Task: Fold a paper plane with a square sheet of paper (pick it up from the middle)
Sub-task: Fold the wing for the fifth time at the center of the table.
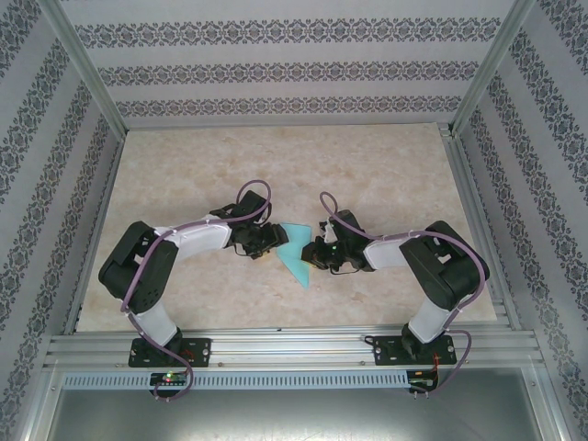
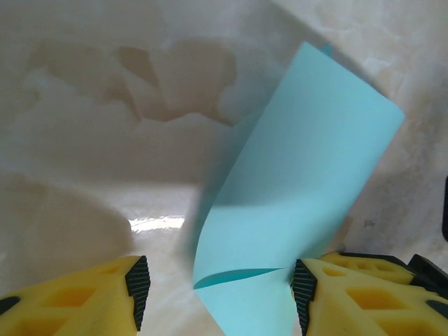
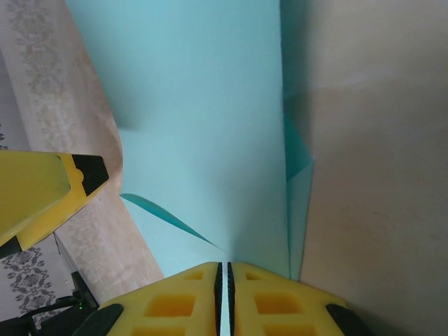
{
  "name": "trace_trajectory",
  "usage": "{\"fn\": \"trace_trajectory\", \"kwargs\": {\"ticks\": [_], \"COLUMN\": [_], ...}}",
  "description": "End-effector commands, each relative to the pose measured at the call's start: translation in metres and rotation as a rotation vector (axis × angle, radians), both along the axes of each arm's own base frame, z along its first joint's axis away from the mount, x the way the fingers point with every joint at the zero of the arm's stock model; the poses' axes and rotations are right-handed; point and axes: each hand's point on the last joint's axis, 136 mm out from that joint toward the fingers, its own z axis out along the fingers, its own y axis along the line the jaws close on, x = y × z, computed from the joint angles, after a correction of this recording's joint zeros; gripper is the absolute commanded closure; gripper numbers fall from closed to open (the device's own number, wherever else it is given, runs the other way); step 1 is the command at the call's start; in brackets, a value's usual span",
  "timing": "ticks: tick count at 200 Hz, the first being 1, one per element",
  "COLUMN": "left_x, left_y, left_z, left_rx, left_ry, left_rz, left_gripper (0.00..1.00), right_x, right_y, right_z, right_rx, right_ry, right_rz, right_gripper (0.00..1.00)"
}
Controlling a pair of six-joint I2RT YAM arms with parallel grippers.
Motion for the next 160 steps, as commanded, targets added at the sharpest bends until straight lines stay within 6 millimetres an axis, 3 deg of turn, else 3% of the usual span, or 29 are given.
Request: {"fn": "trace_trajectory", "kwargs": {"ticks": [1,80,160], "left_x": [0.013,0.016,0.017], "left_y": [-0.007,-0.015,-0.024], "left_z": [0.006,-0.003,-0.003], "left_rx": [-0.039,-0.063,-0.111], "left_ry": [-0.015,0.013,0.014], "left_rz": [0.006,0.006,-0.011], "left_gripper": [0.41,0.41,0.48], "right_x": [-0.011,-0.011,-0.013], "right_y": [-0.02,-0.026,-0.031], "right_z": [-0.041,-0.05,-0.059], "right_rx": [-0.116,-0.088,-0.093], "right_ry": [0.052,0.081,0.103], "right_rz": [-0.035,-0.053,-0.064], "right_gripper": [0.87,0.87,0.87]}}
